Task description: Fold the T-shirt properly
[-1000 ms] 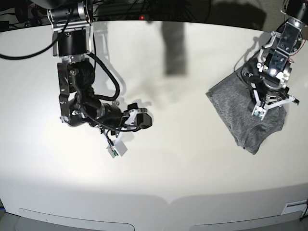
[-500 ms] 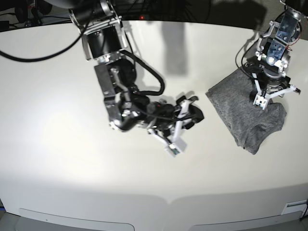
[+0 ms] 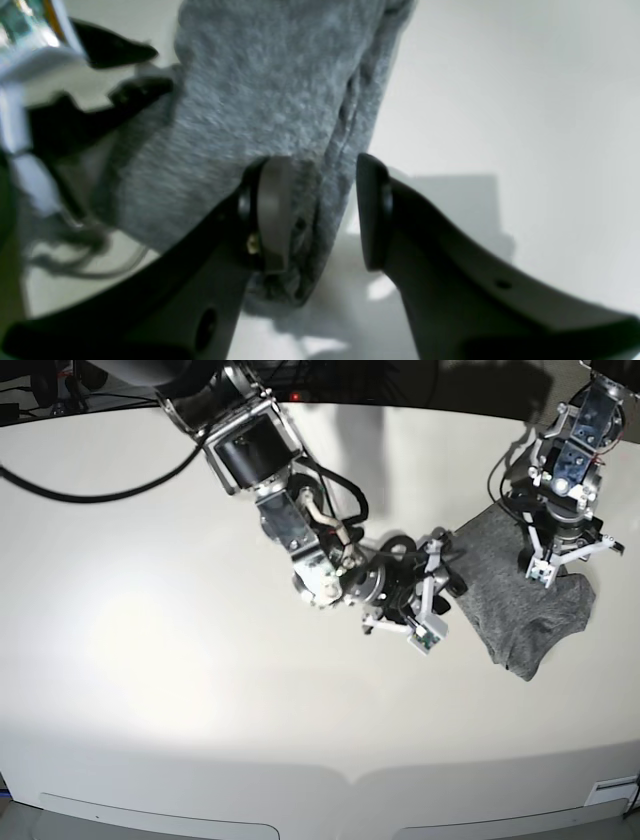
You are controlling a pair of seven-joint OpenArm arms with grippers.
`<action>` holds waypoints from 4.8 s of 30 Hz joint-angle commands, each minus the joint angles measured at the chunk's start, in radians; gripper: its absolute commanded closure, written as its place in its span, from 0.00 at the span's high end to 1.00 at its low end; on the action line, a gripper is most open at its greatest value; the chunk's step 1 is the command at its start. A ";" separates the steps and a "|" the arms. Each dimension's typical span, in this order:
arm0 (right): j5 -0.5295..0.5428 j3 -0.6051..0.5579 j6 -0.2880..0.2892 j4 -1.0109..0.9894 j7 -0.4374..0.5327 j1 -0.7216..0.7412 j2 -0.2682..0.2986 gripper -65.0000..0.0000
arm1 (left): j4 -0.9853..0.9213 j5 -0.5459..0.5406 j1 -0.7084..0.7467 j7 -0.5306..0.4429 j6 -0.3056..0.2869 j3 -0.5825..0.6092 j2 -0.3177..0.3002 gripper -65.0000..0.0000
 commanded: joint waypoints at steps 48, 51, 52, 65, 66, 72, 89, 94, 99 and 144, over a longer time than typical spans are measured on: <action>0.248 0.349 0.009 0.420 -0.365 -0.195 0.277 0.34 | 0.399 -0.181 -0.051 -0.092 -0.127 -0.005 -0.017 0.25; 0.248 0.350 0.009 0.420 -0.373 -0.195 0.293 0.34 | 0.399 -0.175 -0.071 -0.076 -0.127 -0.005 -0.012 0.25; 0.248 0.350 0.009 0.420 -0.374 -0.195 0.298 0.34 | 0.399 -0.168 -0.071 -0.076 -0.124 -0.005 -0.008 0.25; 0.267 0.350 0.009 0.420 -0.377 -0.195 0.309 0.34 | 0.399 -0.071 -0.064 0.048 -0.049 -0.005 0.067 0.25; 0.267 0.349 0.009 0.420 -0.377 -0.195 0.308 0.34 | 0.399 -0.055 -0.066 0.051 -0.049 -0.005 0.073 0.25; 0.267 0.350 0.009 0.420 -0.386 -0.195 0.309 0.34 | 0.399 -0.034 -0.066 0.055 -0.049 -0.005 0.077 0.38; 0.267 0.350 0.009 0.420 -0.396 -0.195 0.309 0.34 | 0.397 -0.205 -0.066 -0.106 0.034 -0.006 0.077 0.69; 0.267 0.349 0.009 0.420 -0.406 -0.195 0.309 0.34 | 0.332 -0.229 -0.068 -0.167 -0.005 -0.007 0.077 0.69; 0.267 0.350 0.009 0.420 -0.422 -0.195 0.309 0.34 | 0.118 -0.244 -0.085 -0.274 -0.005 -0.007 0.083 0.69; 0.406 0.854 0.009 0.491 -0.366 -0.178 0.398 0.34 | -0.277 -0.270 -0.227 -0.321 -0.095 -0.004 0.454 0.69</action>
